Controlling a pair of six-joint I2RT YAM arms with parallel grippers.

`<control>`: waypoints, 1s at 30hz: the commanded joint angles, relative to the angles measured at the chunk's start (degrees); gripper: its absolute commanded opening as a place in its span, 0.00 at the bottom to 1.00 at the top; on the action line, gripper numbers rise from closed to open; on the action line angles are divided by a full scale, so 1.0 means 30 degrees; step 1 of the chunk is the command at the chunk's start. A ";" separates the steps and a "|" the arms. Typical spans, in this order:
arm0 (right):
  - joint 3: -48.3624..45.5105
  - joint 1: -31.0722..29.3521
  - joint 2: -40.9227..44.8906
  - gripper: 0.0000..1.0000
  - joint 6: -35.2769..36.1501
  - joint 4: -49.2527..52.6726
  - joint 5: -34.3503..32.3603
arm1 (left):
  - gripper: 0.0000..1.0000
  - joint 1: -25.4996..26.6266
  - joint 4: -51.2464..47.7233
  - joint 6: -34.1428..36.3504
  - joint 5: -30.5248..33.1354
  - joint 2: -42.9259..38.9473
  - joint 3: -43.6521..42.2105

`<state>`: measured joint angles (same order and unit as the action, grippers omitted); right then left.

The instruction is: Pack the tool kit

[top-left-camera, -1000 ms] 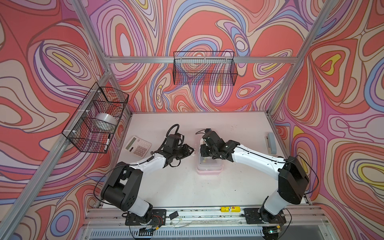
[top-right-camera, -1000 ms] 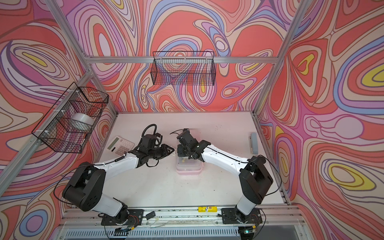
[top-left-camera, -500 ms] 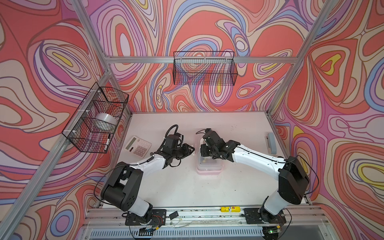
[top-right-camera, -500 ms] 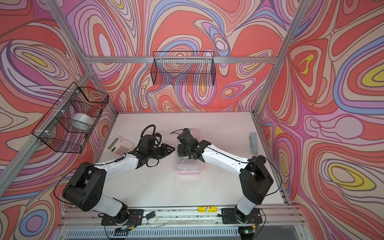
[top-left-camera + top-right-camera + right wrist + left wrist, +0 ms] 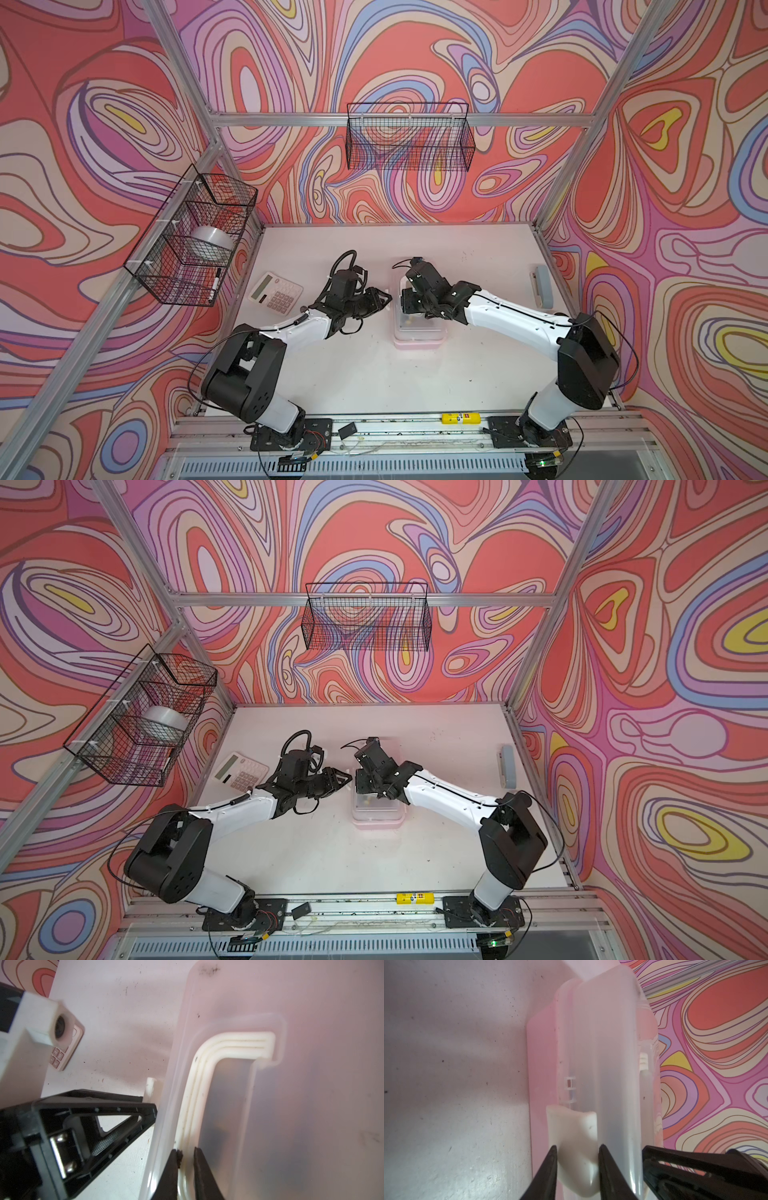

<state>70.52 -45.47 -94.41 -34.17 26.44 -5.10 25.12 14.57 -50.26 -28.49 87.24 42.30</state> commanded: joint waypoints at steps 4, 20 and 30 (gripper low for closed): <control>-0.1183 -0.0077 -0.1284 0.14 0.0039 0.1976 0.0610 | 0.33 0.0165 0.0667 -0.0385 -0.0257 -0.0821 -0.0329; -0.1331 -0.0077 -0.1368 0.14 0.0024 0.1932 0.0545 | 0.28 0.0585 0.0769 -0.0444 0.0049 -0.0459 -0.0566; -0.1190 -0.0076 -0.1810 0.13 0.0046 0.1835 0.0676 | 0.27 0.0558 0.1457 -0.0473 -0.0196 0.0795 -0.0535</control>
<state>70.11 -45.39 -94.37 -34.17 25.82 -5.13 25.87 17.23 -51.09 -27.33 87.50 41.36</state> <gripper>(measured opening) 0.135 0.271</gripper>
